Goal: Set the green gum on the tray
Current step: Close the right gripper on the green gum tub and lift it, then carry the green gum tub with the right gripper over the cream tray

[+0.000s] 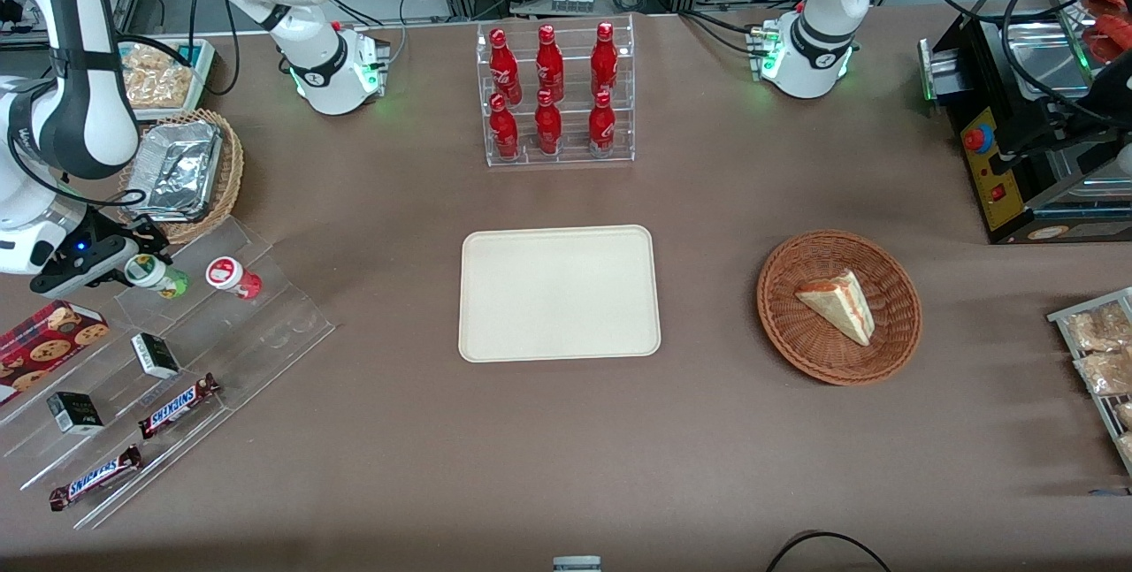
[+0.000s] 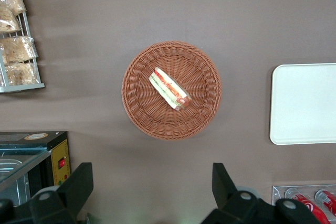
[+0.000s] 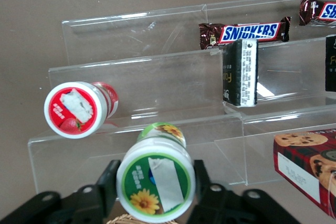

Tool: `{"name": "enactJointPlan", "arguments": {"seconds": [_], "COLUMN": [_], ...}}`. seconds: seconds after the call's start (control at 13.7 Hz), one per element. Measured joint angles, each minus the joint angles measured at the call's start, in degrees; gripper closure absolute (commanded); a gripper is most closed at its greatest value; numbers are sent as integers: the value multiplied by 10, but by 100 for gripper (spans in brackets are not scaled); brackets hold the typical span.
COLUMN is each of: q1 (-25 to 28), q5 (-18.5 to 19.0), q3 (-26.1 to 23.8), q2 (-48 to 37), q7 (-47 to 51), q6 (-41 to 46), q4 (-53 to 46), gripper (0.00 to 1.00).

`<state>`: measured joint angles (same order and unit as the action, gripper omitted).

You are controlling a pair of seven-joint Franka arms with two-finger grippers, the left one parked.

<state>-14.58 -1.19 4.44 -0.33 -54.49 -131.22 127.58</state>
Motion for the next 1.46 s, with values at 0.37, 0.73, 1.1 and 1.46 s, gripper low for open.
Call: {"name": "enactJointPlan", "arguments": {"seconds": [0.37,0.73,1.1,1.46], "q1": [0,2,53,152], "q5": [0,-1,-4,-5], "q3": [-2,-6,-9,-13], "q2": [0,-6,-7,-7], "q7": [0,1,78,222], "q6": [30,169,255,288], "q4": [-22,-113,-160,-182], "gripper": [100,100,100,100]}}
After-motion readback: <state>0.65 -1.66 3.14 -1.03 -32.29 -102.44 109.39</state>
